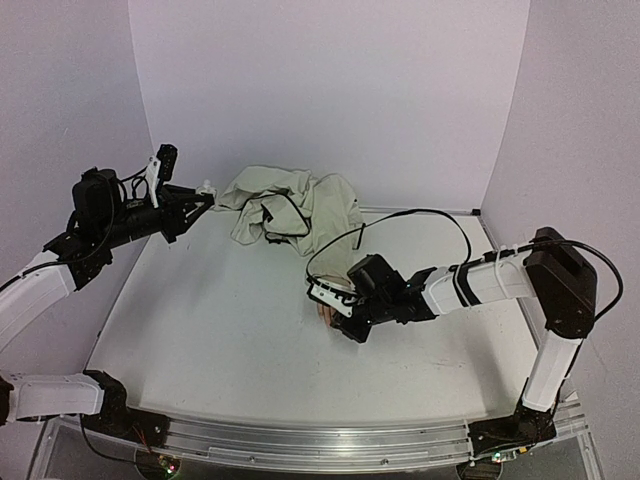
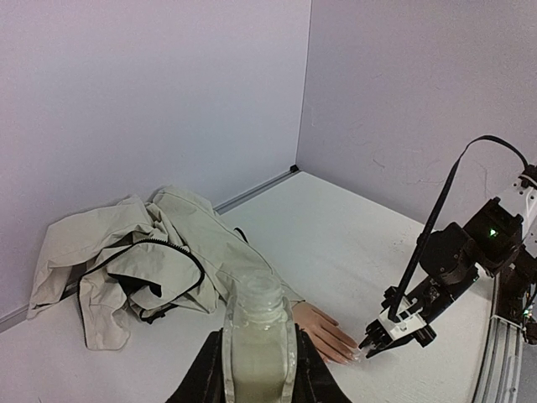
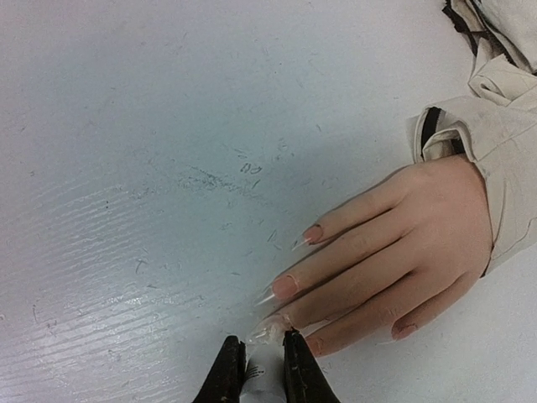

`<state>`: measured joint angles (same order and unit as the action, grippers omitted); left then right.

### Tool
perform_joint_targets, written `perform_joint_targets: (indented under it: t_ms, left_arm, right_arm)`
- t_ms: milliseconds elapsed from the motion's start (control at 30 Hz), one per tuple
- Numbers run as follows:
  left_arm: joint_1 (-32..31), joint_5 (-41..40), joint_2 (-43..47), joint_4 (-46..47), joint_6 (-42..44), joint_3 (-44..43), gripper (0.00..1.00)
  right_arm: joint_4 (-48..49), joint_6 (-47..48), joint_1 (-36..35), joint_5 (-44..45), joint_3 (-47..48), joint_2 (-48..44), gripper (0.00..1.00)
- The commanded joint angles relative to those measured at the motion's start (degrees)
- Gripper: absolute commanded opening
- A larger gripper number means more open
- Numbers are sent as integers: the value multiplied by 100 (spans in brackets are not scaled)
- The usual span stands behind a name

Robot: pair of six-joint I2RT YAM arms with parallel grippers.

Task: Paint the nails

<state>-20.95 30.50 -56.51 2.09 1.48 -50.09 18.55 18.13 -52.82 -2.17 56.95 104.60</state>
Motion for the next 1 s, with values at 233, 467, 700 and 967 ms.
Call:
perform_joint_targets:
  t_ms: [233, 467, 700, 967]
  left_arm:
    - [30, 114, 165, 421, -6, -5, 0]
    - [30, 107, 174, 422, -5, -5, 0]
    - [30, 121, 176, 417, -4, -4, 0]
    - [30, 131, 187, 418, -4, -5, 0]
  right_arm:
    - [-219, -112, -29, -168, 17, -27, 0]
    - [-267, -117, -53, -226, 13, -21, 0]
    - [-314, -132, -64, -248, 3, -19, 0]
    - [-368, -143, -78, -317, 16, -17, 0]
